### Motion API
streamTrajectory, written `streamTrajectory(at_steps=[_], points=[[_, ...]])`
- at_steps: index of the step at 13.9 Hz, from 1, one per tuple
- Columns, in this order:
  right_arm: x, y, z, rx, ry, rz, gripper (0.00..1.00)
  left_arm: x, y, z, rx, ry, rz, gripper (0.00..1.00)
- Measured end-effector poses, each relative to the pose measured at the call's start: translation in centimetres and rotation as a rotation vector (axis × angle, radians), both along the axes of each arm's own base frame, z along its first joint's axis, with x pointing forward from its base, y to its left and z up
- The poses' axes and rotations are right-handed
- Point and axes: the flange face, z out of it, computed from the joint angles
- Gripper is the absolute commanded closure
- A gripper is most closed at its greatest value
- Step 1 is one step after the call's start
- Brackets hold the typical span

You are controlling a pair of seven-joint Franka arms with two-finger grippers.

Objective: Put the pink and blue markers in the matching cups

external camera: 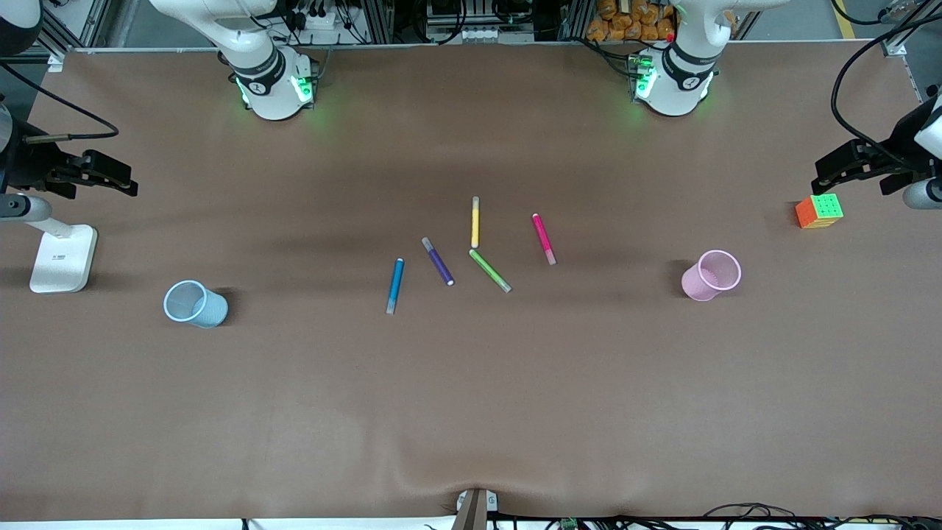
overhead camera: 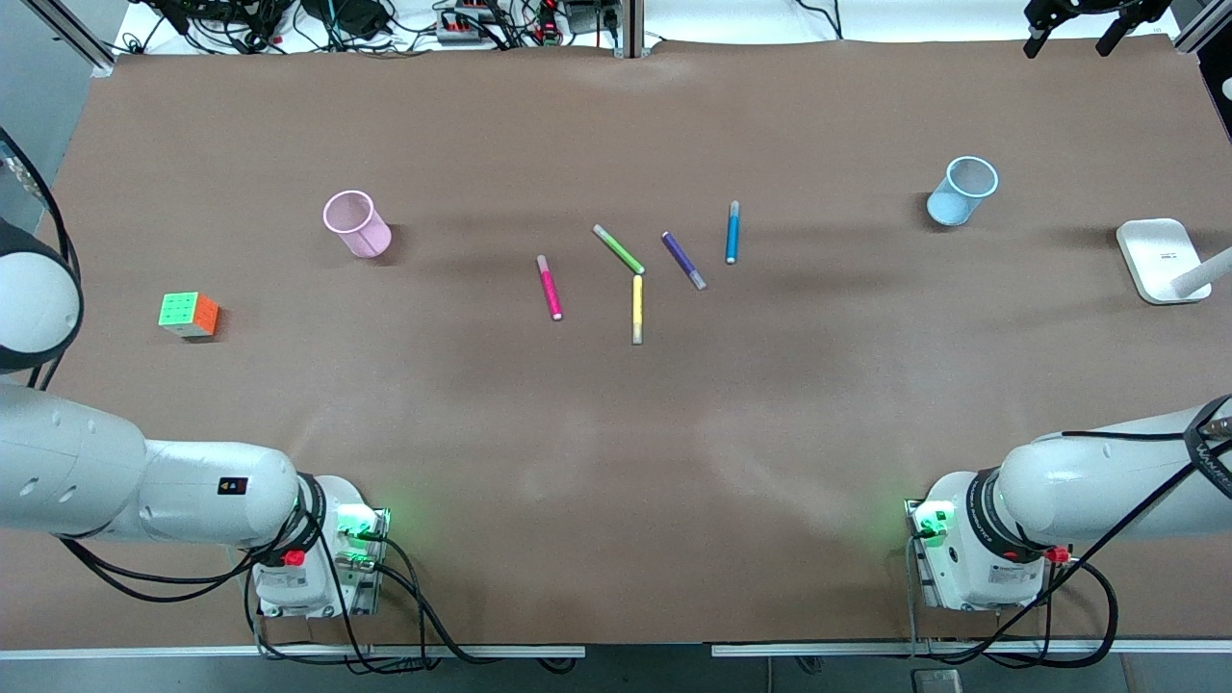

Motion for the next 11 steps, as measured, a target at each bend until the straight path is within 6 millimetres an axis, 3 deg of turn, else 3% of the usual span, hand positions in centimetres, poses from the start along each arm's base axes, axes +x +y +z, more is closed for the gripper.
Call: streamTrajectory(at_steps=[8, 11], points=[[0.0, 0.0, 0.0, 0.000, 0.001, 0.000, 0.00, 0.0, 0.0, -0.2, 0.000, 0.009, 0.000, 0.00], [0.1, 0.0, -0.2, 0.000, 0.003, 0.000, 0.00, 0.0, -0.1, -1.6, 0.002, 0.064, -0.001, 0.00]])
